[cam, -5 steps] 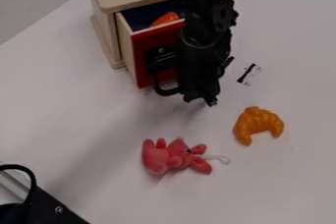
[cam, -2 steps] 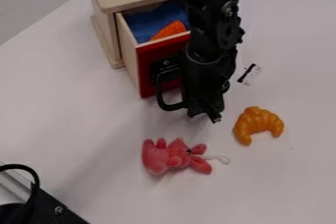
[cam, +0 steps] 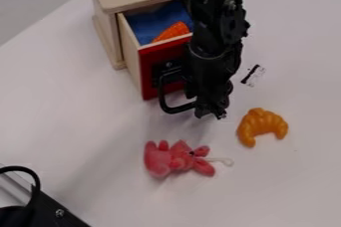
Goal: Oppen the drawer
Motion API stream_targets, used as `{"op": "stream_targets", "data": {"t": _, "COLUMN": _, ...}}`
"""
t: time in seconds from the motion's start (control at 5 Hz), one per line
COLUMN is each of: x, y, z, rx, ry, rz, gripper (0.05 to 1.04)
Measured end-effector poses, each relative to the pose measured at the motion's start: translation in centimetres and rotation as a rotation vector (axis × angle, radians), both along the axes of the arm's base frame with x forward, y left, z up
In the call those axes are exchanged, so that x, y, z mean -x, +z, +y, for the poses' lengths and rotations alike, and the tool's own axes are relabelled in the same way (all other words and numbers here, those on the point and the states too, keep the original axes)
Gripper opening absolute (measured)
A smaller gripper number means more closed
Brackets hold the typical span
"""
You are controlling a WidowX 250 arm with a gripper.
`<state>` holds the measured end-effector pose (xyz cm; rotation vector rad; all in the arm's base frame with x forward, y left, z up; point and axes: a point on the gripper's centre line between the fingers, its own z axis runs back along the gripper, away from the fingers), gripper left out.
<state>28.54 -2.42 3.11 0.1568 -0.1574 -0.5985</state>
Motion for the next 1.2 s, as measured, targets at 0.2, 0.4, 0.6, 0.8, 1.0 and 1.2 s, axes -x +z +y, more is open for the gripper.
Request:
{"op": "stream_targets", "data": {"t": 0.2, "x": -0.1, "y": 0.4, "z": -0.1, "rx": 0.009, "ry": 0.003, "rz": -0.013, "gripper": 0.967}}
{"op": "stream_targets", "data": {"t": 0.4, "x": 0.1, "y": 1.2, "z": 0.1, "rx": 0.024, "ry": 0.020, "rz": -0.018, "gripper": 1.000}}
{"op": "stream_targets", "data": {"t": 0.6, "x": 0.1, "y": 2.6, "z": -0.2, "rx": 0.053, "ry": 0.028, "rz": -0.034, "gripper": 1.000}}
{"op": "stream_targets", "data": {"t": 0.8, "x": 0.4, "y": 5.6, "z": -0.2, "rx": 0.114, "ry": 0.031, "rz": -0.080, "gripper": 1.000}}
{"op": "stream_targets", "data": {"t": 1.0, "x": 0.3, "y": 6.7, "z": 0.1, "rx": 0.148, "ry": 0.073, "rz": -0.115, "gripper": 1.000}}
{"op": "stream_targets", "data": {"t": 1.2, "x": 0.3, "y": 6.8, "z": 0.2, "rx": 0.149, "ry": 0.084, "rz": -0.119, "gripper": 1.000}}
